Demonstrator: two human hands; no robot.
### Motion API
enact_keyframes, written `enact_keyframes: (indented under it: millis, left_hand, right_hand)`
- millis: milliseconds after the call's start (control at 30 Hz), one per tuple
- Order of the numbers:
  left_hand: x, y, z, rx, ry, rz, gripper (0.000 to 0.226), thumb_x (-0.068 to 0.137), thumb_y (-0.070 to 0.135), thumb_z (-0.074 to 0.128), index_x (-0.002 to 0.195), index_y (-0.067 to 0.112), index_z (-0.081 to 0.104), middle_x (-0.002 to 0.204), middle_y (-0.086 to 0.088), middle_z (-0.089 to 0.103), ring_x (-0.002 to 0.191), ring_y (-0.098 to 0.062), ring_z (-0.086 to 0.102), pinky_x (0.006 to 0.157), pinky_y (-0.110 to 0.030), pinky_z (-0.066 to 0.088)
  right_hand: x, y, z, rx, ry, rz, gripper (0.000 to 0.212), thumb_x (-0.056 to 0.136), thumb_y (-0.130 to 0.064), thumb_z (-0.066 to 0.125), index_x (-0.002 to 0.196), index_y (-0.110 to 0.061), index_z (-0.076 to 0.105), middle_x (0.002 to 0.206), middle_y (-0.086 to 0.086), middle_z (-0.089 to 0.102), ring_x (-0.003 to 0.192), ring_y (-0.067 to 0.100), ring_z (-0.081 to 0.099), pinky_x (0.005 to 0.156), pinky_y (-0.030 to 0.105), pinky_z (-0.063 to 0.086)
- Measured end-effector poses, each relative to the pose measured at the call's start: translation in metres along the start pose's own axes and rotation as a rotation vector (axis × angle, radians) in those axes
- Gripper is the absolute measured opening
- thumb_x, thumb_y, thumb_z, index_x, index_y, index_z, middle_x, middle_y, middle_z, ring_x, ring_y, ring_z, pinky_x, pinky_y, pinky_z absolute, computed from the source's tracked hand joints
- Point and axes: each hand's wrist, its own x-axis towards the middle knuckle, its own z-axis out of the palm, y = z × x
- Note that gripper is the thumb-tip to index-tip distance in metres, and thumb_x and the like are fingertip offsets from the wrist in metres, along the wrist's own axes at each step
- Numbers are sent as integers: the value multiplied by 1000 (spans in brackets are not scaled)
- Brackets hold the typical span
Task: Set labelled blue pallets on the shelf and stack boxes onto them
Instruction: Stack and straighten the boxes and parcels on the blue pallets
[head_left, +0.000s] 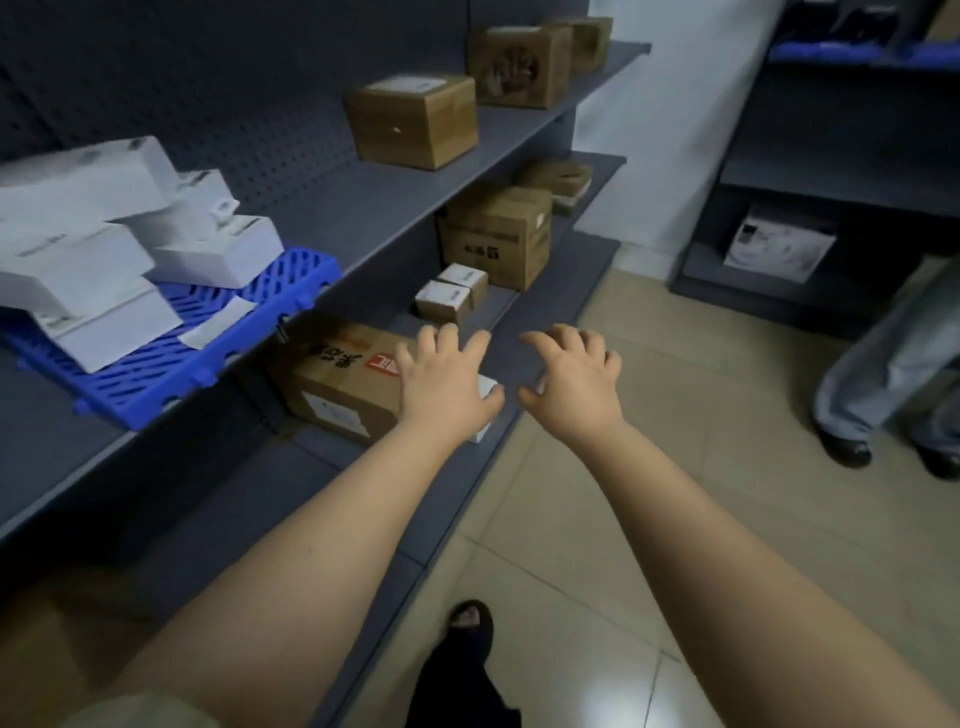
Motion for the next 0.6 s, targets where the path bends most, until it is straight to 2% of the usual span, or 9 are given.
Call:
enact_keyframes:
  millis: [133,433,600]
  left_hand:
    - [47,-11,46,-75,-55,-38,67,83,58,54,142,33,36,143,-6,40,130,-30,31,101,-50,31]
    - [194,-49,117,-302,-179,-205,66,85,56,56,143,32,38,145,-5,42,133,-31,30,101,-50,32]
    - [269,-36,146,-374,-207,-211,65,85,55,57,142,32,39,146,-6,41,133,-31,28,102,-50,30]
  right_hand:
    - [45,19,35,-24,-33,48,55,83,-38,62,135,-34,45,137,0,44,126,31,31,98,44,25]
    - [185,36,91,-58,-222,75,59,83,-41,62,137,-37,41,140,-2,43,130,31,28,102,46,22]
    - [246,70,108,-60,-222,104,59,83,-40,63,137,-36,42,139,-2,45,132,32,27,102,47,22]
